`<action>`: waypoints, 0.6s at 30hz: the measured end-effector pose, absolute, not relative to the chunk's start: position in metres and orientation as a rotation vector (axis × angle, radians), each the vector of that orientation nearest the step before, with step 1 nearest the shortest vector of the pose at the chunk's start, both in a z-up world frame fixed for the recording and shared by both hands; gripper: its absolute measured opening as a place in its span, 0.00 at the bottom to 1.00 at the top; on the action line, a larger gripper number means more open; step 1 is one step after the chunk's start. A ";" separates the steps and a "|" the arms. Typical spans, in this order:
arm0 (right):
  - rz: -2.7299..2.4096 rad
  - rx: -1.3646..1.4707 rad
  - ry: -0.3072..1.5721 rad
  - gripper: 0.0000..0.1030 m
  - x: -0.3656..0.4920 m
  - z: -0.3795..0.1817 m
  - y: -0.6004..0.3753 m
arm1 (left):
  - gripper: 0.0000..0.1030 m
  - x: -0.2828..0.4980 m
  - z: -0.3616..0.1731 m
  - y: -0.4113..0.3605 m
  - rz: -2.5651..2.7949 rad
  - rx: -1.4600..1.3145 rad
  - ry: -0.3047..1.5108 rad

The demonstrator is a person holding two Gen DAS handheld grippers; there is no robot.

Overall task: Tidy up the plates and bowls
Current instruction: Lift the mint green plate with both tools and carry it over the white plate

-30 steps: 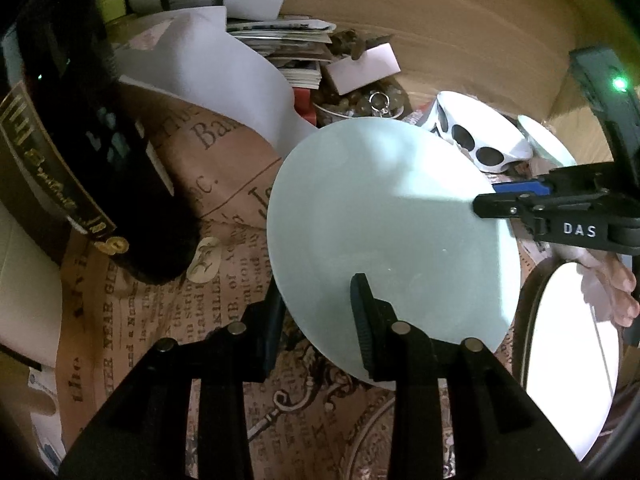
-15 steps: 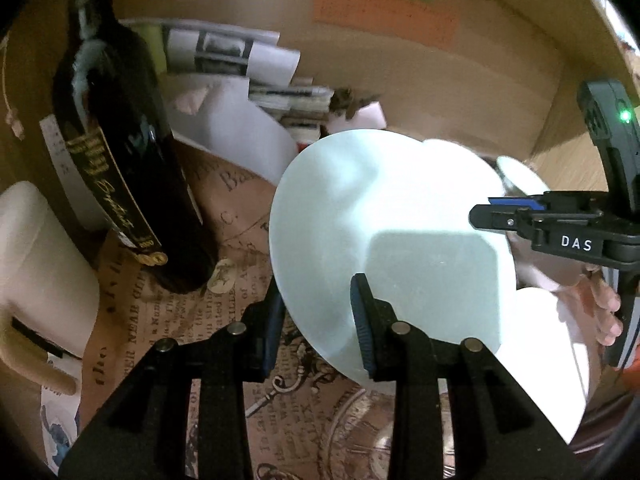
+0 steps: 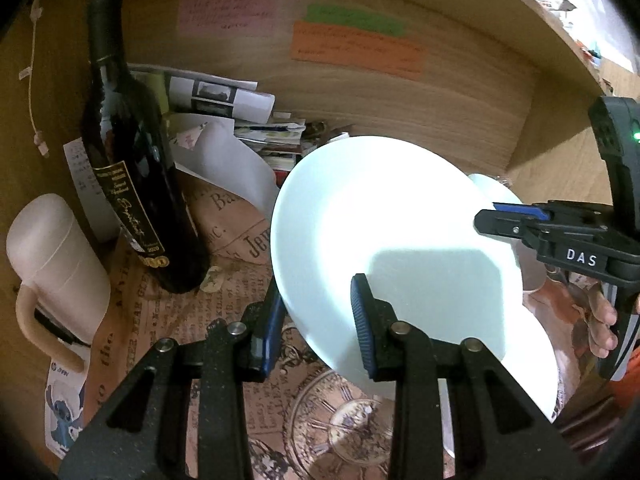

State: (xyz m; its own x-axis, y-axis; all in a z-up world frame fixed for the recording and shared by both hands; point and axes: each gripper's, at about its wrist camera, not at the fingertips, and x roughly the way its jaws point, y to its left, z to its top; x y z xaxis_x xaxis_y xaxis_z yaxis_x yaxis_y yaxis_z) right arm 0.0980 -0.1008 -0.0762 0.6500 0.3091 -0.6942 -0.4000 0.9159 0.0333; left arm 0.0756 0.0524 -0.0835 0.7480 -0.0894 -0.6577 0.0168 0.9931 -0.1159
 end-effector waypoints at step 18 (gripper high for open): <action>0.380 -0.068 0.754 0.22 0.043 -0.084 -0.137 | 0.32 0.038 -0.088 0.016 -0.111 -0.079 0.727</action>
State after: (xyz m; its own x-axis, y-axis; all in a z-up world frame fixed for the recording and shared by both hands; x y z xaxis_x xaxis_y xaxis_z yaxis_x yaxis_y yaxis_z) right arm 0.0434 -0.1374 -0.0838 0.6646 0.3119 -0.6790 -0.3602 0.9299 0.0745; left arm 0.0382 0.0156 -0.0883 0.7414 -0.1287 -0.6586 0.0738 0.9911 -0.1106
